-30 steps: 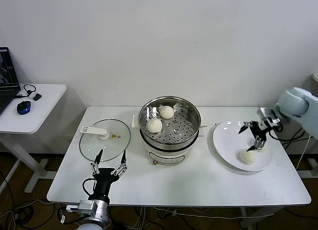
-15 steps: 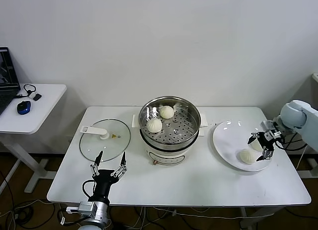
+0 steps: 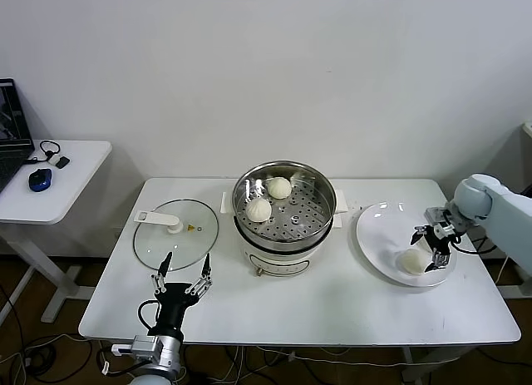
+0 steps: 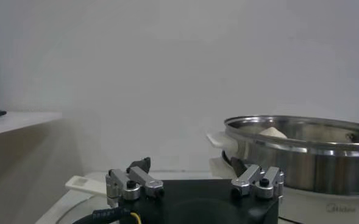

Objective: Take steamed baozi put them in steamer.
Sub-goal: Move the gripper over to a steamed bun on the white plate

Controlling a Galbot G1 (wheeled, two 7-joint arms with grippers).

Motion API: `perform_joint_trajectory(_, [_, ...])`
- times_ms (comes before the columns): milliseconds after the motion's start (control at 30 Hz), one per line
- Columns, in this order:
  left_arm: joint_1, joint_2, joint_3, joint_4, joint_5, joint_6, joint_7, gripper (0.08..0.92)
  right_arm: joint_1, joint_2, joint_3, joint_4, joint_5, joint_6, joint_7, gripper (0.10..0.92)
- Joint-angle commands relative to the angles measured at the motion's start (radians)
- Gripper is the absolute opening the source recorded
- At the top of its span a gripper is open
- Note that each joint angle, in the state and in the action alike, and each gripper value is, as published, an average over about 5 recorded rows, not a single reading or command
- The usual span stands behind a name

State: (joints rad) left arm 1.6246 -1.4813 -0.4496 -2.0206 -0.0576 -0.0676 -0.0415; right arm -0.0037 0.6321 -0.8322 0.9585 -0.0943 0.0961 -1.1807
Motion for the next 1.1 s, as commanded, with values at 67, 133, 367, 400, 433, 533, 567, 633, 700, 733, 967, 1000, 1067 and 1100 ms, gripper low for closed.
perform_joint_trajectory(67, [-0.004, 0.000, 0.001, 0.004, -0.001, 0.002, 0.000, 0.823, -0.024, 0.043, 0.025, -0.047, -0.035, 0.004, 0.000, 0.823])
perform_joint_trajectory(133, [-0.005, -0.001, 0.001, 0.005, -0.001, 0.003, 0.000, 0.823, -0.025, 0.044, 0.024, -0.047, -0.034, 0.004, -0.001, 0.823])
perform_joint_trajectory(367, [-0.008, 0.000, 0.002, 0.006, -0.001, 0.004, 0.000, 0.823, -0.032, 0.048, 0.027, -0.047, -0.033, 0.001, -0.003, 0.823])
perform_joint_trajectory(400, [-0.009, 0.000, 0.002, 0.006, -0.001, 0.005, 0.000, 0.823, -0.032, 0.049, 0.027, -0.047, -0.033, 0.000, -0.004, 0.823])
perform_joint_trajectory(433, [-0.009, 0.000, 0.002, 0.006, -0.001, 0.005, 0.000, 0.823, -0.031, 0.049, 0.028, -0.047, -0.033, 0.000, -0.005, 0.823])
perform_joint_trajectory(533, [-0.010, -0.001, 0.002, 0.007, -0.001, 0.005, 0.000, 0.823, -0.030, 0.049, 0.028, -0.047, -0.034, -0.002, -0.008, 0.823])
perform_joint_trajectory(567, [-0.010, -0.001, 0.003, 0.007, -0.001, 0.005, 0.000, 0.823, -0.030, 0.048, 0.028, -0.047, -0.034, -0.002, -0.009, 0.823])
perform_joint_trajectory(633, [-0.010, -0.001, 0.003, 0.008, 0.000, 0.005, 0.000, 0.823, -0.031, 0.047, 0.029, -0.045, -0.034, -0.003, -0.012, 0.822])
perform_joint_trajectory(700, [-0.009, -0.002, 0.003, 0.009, 0.000, 0.005, 0.000, 0.823, -0.033, 0.045, 0.029, -0.043, -0.034, -0.004, -0.014, 0.816])
perform_joint_trajectory(733, [-0.009, -0.002, 0.003, 0.009, 0.000, 0.005, 0.000, 0.823, -0.033, 0.045, 0.030, -0.043, -0.033, -0.005, -0.015, 0.803])
perform_joint_trajectory(967, [-0.009, -0.002, 0.002, 0.009, 0.000, 0.005, 0.000, 0.823, -0.030, 0.042, 0.034, -0.037, -0.029, -0.005, -0.016, 0.692])
perform_joint_trajectory(1000, [-0.009, -0.002, 0.002, 0.010, 0.001, 0.005, 0.000, 0.823, -0.029, 0.041, 0.034, -0.035, -0.029, -0.005, -0.016, 0.684])
perform_joint_trajectory(1067, [-0.010, -0.002, 0.003, 0.010, 0.001, 0.005, -0.001, 0.823, -0.024, 0.038, 0.031, -0.029, -0.025, -0.005, -0.017, 0.673])
perform_joint_trajectory(1100, [-0.010, -0.003, 0.002, 0.011, 0.001, 0.004, -0.001, 0.823, -0.019, 0.035, 0.027, -0.023, -0.020, -0.004, -0.017, 0.671])
